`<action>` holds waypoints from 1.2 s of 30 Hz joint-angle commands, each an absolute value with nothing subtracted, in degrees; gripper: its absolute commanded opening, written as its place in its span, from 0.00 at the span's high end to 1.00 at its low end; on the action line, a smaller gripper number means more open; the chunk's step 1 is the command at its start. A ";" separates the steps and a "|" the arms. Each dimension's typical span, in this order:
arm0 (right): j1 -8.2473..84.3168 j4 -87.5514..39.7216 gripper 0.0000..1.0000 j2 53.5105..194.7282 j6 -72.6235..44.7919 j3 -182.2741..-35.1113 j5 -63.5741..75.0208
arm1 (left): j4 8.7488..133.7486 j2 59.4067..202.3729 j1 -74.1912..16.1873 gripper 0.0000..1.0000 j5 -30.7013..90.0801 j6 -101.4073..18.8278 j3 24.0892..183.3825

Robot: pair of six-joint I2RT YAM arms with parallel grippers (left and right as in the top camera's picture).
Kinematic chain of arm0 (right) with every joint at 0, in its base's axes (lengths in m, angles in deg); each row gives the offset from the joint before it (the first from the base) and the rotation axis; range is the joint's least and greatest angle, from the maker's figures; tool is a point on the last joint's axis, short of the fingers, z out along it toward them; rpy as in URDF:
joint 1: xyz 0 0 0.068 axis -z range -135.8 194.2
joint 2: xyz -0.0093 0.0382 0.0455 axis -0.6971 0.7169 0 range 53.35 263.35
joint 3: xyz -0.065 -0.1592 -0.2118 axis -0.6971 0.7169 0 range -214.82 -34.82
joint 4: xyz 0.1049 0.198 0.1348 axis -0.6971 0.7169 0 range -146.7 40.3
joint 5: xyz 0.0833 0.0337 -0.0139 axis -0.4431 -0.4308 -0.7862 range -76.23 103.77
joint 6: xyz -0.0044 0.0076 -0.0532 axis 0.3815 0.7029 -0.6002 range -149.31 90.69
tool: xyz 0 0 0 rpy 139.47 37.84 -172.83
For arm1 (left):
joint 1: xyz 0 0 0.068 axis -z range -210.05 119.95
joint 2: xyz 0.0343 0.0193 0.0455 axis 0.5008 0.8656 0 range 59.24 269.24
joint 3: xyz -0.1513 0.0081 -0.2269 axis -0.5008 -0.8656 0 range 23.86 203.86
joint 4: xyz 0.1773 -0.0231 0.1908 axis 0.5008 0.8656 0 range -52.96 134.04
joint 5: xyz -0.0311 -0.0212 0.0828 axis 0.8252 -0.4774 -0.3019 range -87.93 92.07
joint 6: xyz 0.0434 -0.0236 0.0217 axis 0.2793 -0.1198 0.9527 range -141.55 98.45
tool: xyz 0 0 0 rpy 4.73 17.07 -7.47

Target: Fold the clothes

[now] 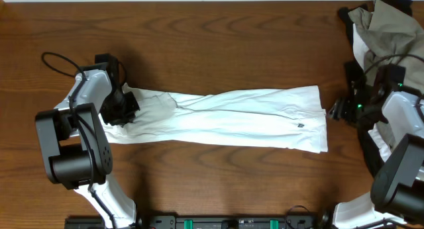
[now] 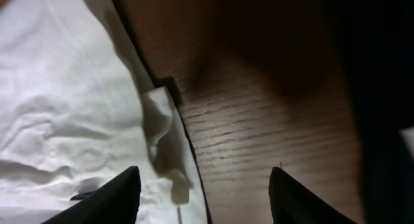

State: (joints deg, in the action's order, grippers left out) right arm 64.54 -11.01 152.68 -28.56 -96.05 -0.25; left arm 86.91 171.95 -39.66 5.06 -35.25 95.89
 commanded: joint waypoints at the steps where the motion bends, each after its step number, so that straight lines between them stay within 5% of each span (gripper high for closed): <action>1: 64.75 -12.71 0.37 154.23 -28.95 -94.41 -4.28 | 86.30 173.85 -40.68 0.83 1.56 -35.62 95.28; 23: 60.36 -14.35 0.39 164.04 -28.95 -93.56 -10.70 | 86.45 173.85 -40.68 0.83 1.60 -35.62 95.28; 25: 59.47 -14.68 0.44 164.35 -28.95 -93.56 -10.68 | 86.45 173.83 -40.68 0.83 1.58 -35.62 95.28; 30: 58.96 -15.20 0.96 164.35 -28.91 -93.56 -10.40 | 86.41 173.83 -40.68 0.83 1.60 -35.60 95.28; 36: 59.53 -15.45 0.99 164.13 -27.45 -94.28 -5.33 | 89.27 171.03 -40.58 0.77 11.33 -31.84 98.51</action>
